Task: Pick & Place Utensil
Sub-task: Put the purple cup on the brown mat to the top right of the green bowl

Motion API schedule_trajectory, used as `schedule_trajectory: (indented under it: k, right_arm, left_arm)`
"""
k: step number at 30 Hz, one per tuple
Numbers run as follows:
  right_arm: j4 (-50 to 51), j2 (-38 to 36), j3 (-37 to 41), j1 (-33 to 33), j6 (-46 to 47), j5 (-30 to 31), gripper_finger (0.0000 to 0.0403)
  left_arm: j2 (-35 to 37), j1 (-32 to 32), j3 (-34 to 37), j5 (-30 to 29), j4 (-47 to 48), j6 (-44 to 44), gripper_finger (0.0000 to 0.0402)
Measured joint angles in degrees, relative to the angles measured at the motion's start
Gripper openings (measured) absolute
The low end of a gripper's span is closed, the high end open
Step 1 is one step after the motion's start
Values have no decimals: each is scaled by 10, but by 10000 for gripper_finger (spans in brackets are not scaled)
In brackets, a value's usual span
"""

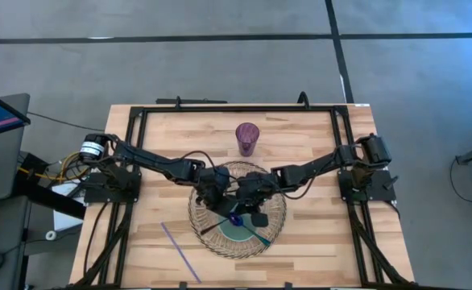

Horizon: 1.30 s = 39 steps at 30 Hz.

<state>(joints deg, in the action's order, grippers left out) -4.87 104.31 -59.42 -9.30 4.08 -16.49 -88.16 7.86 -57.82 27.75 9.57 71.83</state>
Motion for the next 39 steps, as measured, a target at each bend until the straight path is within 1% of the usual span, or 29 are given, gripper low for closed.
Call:
schedule_trajectory:
  k: [6,13,23,31,35,37,39]
  right_arm:
    - [6,0,0,0,0,0,52]
    - [14,0,0,0,0,0,52]
    - [-18,0,0,4,5,0,52]
    - [-18,0,0,4,3,0,52]
    - [-23,0,0,11,0,0,52]
    - [-39,0,0,18,-16,0,52]
    - [-58,-1,0,24,-13,3,52]
  left_arm:
    - [0,-2,0,1,-18,0,69]
    - [0,-2,0,1,-86,-10,61]
    - [0,-1,0,0,-98,-140,57]
    - [7,-1,1,0,-101,-232,57]
    - [32,-3,1,-4,-98,-280,57]
    - [50,-2,1,-11,-99,-309,57]
    - [72,-3,1,-13,-98,-342,57]
